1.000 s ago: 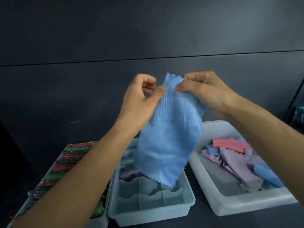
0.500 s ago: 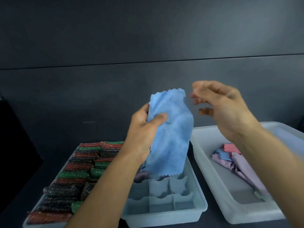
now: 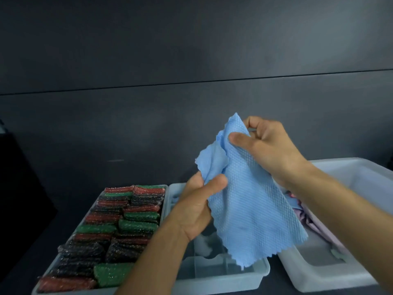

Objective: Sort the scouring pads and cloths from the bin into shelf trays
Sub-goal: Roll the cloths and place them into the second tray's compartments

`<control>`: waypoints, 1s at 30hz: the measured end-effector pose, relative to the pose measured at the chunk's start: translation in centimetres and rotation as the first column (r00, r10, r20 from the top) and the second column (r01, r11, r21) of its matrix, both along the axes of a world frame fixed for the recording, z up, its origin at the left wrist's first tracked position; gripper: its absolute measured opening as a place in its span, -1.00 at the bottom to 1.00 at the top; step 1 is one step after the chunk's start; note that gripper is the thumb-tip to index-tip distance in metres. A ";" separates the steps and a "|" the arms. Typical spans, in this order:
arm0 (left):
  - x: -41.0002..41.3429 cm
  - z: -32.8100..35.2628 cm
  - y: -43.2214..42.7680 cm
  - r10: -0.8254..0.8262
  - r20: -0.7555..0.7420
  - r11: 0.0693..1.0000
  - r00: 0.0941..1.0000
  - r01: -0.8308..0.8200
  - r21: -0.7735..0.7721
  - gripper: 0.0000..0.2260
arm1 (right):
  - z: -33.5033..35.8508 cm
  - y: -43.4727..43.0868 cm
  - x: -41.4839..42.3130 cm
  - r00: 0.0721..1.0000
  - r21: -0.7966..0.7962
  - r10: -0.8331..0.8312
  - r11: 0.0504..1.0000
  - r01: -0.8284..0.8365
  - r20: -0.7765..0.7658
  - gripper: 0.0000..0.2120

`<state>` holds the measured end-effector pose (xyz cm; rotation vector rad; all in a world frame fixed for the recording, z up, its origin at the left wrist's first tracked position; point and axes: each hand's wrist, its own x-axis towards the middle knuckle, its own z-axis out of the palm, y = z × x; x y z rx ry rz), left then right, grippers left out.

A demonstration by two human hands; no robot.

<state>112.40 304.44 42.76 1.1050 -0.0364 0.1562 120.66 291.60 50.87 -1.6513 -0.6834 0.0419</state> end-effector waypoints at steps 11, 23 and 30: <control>0.0 1.9 0.5 -0.004 -0.122 0.995 0.992 -0.008 -0.095 -0.28 | -0.9 -1.3 0.3 0.997 0.102 -0.056 0.993 0.060 -0.045 -0.77; 0.2 2.8 1.6 0.523 0.145 0.819 0.840 -0.542 0.190 -0.95 | -1.9 -2.2 0.1 0.984 0.015 -0.098 0.995 0.097 0.150 -0.68; 0.1 4.7 0.8 0.579 0.539 0.471 0.612 -0.790 0.391 -0.95 | -2.6 -0.6 -0.8 0.891 0.099 -0.274 0.962 0.255 0.363 -0.82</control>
